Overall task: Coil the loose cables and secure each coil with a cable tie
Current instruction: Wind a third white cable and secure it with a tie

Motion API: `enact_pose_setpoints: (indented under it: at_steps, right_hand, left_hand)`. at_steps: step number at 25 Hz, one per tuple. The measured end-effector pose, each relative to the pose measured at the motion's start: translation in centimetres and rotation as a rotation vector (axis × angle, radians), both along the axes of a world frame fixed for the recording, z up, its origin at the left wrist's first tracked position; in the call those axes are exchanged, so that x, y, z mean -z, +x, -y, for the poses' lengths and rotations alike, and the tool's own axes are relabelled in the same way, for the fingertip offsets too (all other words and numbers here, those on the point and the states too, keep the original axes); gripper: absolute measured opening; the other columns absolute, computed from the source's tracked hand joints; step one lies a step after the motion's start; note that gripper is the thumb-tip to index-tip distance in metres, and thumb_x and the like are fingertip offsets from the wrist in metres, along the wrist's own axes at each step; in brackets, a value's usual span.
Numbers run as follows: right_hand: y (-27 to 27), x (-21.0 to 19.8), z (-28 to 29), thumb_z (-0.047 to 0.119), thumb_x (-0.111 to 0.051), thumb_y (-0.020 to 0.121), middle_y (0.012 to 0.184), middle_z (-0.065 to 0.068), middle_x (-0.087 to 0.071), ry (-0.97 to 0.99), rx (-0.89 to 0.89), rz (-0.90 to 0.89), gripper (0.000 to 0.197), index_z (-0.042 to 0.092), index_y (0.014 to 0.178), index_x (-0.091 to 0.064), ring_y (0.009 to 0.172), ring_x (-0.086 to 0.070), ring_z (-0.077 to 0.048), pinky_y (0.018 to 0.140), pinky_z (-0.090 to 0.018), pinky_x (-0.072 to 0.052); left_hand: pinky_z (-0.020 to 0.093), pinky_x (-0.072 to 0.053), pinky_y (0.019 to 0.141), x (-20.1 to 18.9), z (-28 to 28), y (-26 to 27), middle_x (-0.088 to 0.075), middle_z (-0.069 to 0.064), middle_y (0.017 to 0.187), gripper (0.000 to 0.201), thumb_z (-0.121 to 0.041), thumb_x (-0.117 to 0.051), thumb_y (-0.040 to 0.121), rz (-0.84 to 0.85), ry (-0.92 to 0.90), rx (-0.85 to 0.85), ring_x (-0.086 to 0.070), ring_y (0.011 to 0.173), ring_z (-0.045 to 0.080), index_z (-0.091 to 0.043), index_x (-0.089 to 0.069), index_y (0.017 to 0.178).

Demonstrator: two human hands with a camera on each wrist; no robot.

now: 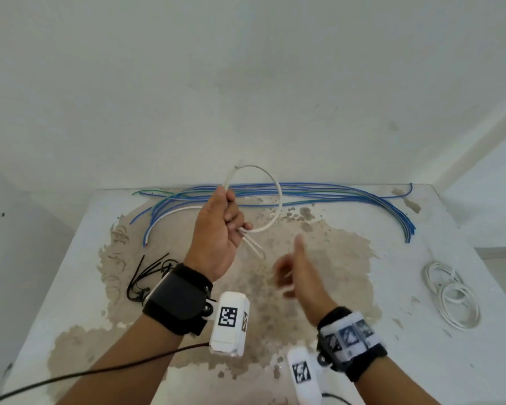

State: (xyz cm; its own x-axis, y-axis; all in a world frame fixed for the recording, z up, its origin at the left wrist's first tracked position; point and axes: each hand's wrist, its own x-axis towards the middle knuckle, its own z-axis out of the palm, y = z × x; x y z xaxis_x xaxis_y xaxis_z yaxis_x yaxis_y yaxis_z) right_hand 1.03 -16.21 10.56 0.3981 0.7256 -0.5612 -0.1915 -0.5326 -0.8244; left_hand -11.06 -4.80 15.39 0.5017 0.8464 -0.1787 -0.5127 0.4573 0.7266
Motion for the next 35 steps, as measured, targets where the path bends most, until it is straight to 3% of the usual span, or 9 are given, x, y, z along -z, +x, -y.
enact_pose_setpoints:
  at_steps: [3, 5, 7, 11, 16, 21, 29, 32, 35]
  right_hand:
    - [-1.5, 0.9, -0.6, 0.085, -0.015, 0.087, 0.100, -0.008, -0.075, 0.032, -0.131, -0.503, 0.098, 0.009, 0.119, -0.067, 0.079, -0.069, -0.022, 0.068, -0.033, -0.048]
    - [-0.6, 0.7, -2.2, 0.075, -0.036, 0.093, 0.112, -0.016, -0.073, 0.203, 0.207, -0.945, 0.089, -0.001, 0.135, -0.055, 0.086, -0.073, -0.026, 0.072, -0.037, -0.057]
    - [0.8, -0.1, -3.6, 0.055, -0.050, 0.099, 0.088, -0.014, -0.067, 0.290, 0.530, -1.091, 0.064, -0.005, 0.120, -0.055, 0.066, -0.070, -0.023, 0.062, -0.037, -0.062]
    - [2.9, -0.2, -3.4, 0.029, -0.050, 0.106, 0.058, 0.002, -0.046, 0.284, 0.693, -0.874, 0.025, 0.008, 0.094, -0.054, 0.042, -0.047, -0.009, 0.048, -0.026, -0.054]
    - [3.1, -2.8, -0.5, 0.022, -0.050, 0.106, 0.067, 0.002, -0.048, 0.321, 0.217, -0.341, 0.024, 0.014, 0.117, -0.069, 0.052, -0.046, -0.011, 0.051, -0.030, -0.051]
    - [3.6, -3.3, 0.1, 0.021, -0.054, 0.105, 0.110, 0.010, -0.072, 0.328, 0.017, 0.310, 0.025, 0.031, 0.115, -0.074, 0.099, -0.069, -0.011, 0.091, -0.034, -0.057]
    - [3.5, -3.3, 1.6, 0.014, -0.044, 0.108, 0.105, 0.001, -0.073, 0.347, -0.335, 0.256, 0.031, 0.026, 0.129, -0.063, 0.083, -0.075, -0.025, 0.076, -0.035, -0.062]
    - [4.2, -2.7, 1.6, 0.009, -0.036, 0.110, 0.093, -0.007, -0.072, 0.362, -0.066, 0.003, 0.030, 0.016, 0.122, -0.062, 0.076, -0.073, -0.023, 0.073, -0.032, -0.060]
    - [4.9, -2.3, 2.0, 0.007, -0.034, 0.109, 0.072, -0.002, -0.052, 0.381, 0.010, -0.127, 0.031, 0.010, 0.122, -0.062, 0.050, -0.043, -0.013, 0.065, -0.030, -0.057]
  left_hand:
    - [0.024, -0.049, 0.057, -0.8, -0.2, 0.6, -0.031, -0.009, 0.055, 0.027, -0.037, -0.042, 0.103, 0.070, -0.052, 0.048, -0.032, 0.045, 0.004, -0.019, -0.053, 0.087]
    - [0.025, -0.049, 0.060, -0.5, 0.3, 0.5, -0.034, -0.010, 0.055, 0.024, -0.035, -0.046, 0.099, 0.015, -0.064, 0.080, -0.037, 0.046, 0.004, -0.016, -0.053, 0.087]
    - [0.025, -0.048, 0.060, 0.0, 0.6, 0.1, -0.037, -0.009, 0.054, 0.022, -0.033, -0.048, 0.097, -0.012, -0.099, 0.063, -0.041, 0.047, 0.005, -0.015, -0.053, 0.086]
    - [0.022, -0.048, 0.050, 0.3, 0.1, -1.6, -0.037, -0.009, 0.055, 0.027, -0.030, -0.041, 0.105, -0.054, -0.170, 0.027, -0.036, 0.042, 0.003, -0.016, -0.053, 0.086]
    - [0.020, -0.037, 0.042, 0.2, -0.1, -2.8, -0.026, -0.009, 0.061, 0.026, -0.027, -0.043, 0.104, -0.375, -0.181, 0.341, -0.026, 0.040, 0.004, -0.018, -0.052, 0.081]
    - [0.018, -0.019, 0.040, -0.3, 0.3, -2.1, -0.018, -0.010, 0.060, 0.031, -0.027, -0.042, 0.101, -0.534, -0.129, 0.571, -0.016, 0.043, 0.005, -0.021, -0.047, 0.071]
    - [0.020, -0.016, 0.043, -0.6, 0.4, -1.3, -0.022, -0.009, 0.060, 0.032, -0.037, -0.044, 0.103, -0.749, 0.081, 0.606, -0.015, 0.049, 0.008, -0.020, -0.050, 0.077]
    - [0.018, -0.026, 0.041, -0.2, 0.3, -1.4, -0.022, -0.010, 0.058, 0.033, -0.039, -0.044, 0.105, -0.463, -0.057, 0.395, -0.020, 0.043, 0.005, -0.020, -0.051, 0.078]
    - [0.023, -0.045, 0.046, 0.4, -0.8, -1.9, -0.030, -0.009, 0.055, 0.030, -0.038, -0.044, 0.104, -0.129, -0.221, 0.173, -0.031, 0.041, 0.003, -0.018, -0.055, 0.085]
